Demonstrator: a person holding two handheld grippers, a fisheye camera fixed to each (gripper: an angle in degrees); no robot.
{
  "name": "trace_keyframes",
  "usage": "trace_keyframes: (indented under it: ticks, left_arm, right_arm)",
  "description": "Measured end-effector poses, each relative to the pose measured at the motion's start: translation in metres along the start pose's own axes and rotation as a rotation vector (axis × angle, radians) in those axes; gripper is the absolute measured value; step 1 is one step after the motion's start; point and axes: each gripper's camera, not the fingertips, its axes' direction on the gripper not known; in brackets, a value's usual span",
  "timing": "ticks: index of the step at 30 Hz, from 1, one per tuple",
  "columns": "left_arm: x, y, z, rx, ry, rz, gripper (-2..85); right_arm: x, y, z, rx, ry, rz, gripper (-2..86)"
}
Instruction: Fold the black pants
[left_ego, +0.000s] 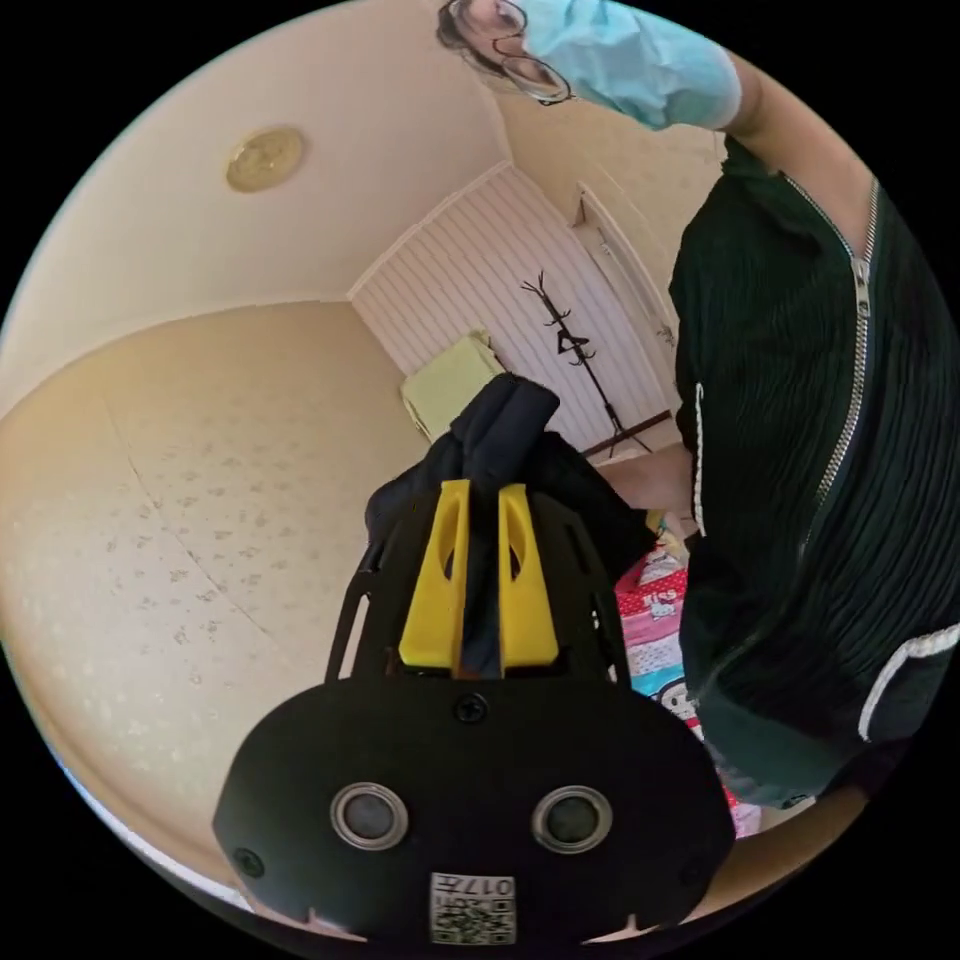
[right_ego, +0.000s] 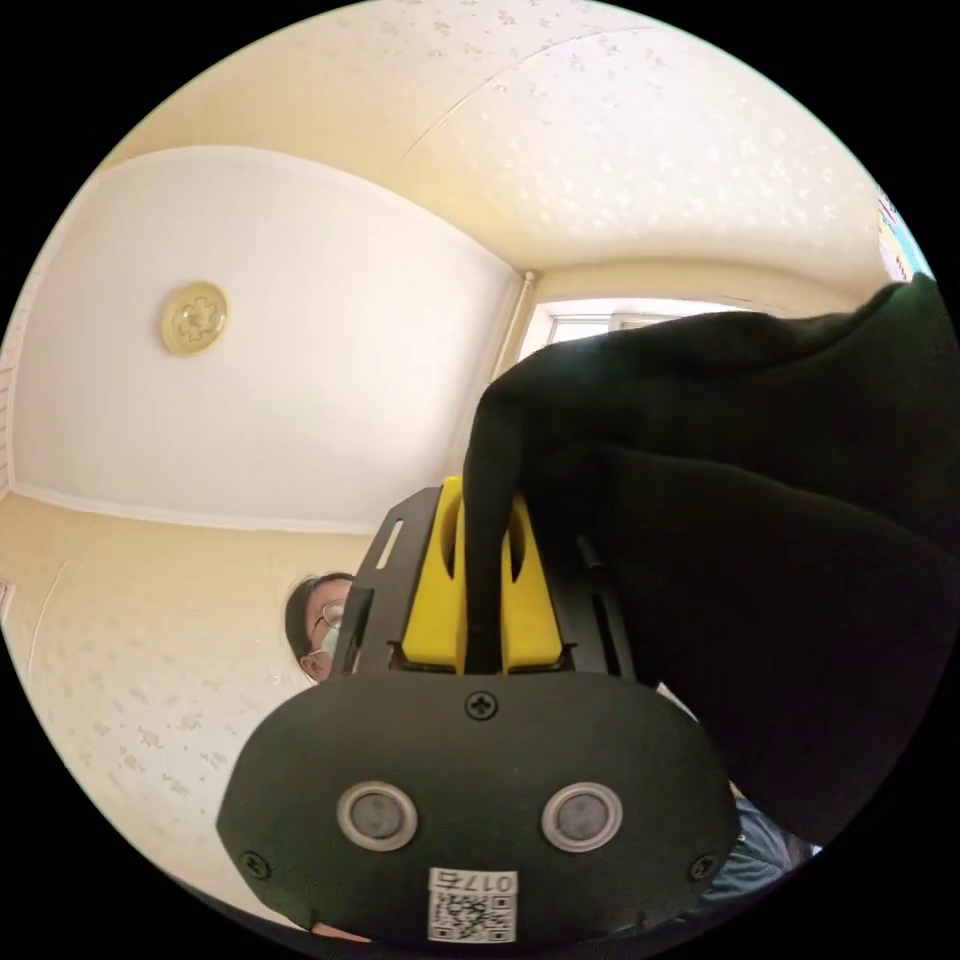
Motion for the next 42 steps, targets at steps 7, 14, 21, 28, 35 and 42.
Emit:
trace_keyframes:
  ticks: [7,14,21,28,35,42]
  left_arm:
    - [-0.045,0.033,-0.031,0.259,-0.027,-0.375,1.9]
    - [-0.107,0.115,-0.047,0.668,0.133,-0.892,1.5]
    - [-0.100,0.101,-0.089,0.595,-0.133,-0.789,2.9]
    - [-0.109,0.033,-0.081,0.558,-0.248,-0.708,3.3]
    - [-0.097,-0.041,-0.061,0.556,-0.322,-0.696,3.7]
    - [-0.041,-0.056,-0.094,0.544,-0.525,-0.514,4.0]
  right_arm:
    - [0.025,0.017,0.025,-0.066,0.095,0.043,5.8]
    - [0.055,0.064,0.039,-0.162,0.096,0.022,17.9]
    - [0.022,0.191,0.027,0.078,0.572,-0.325,27.4]
    - [0.026,0.351,0.129,0.084,1.064,-1.070,25.8]
    - [0.036,0.389,0.213,0.102,1.141,-1.335,25.6]
    - [0.020,0.418,0.245,0.246,1.167,-1.456,6.1]
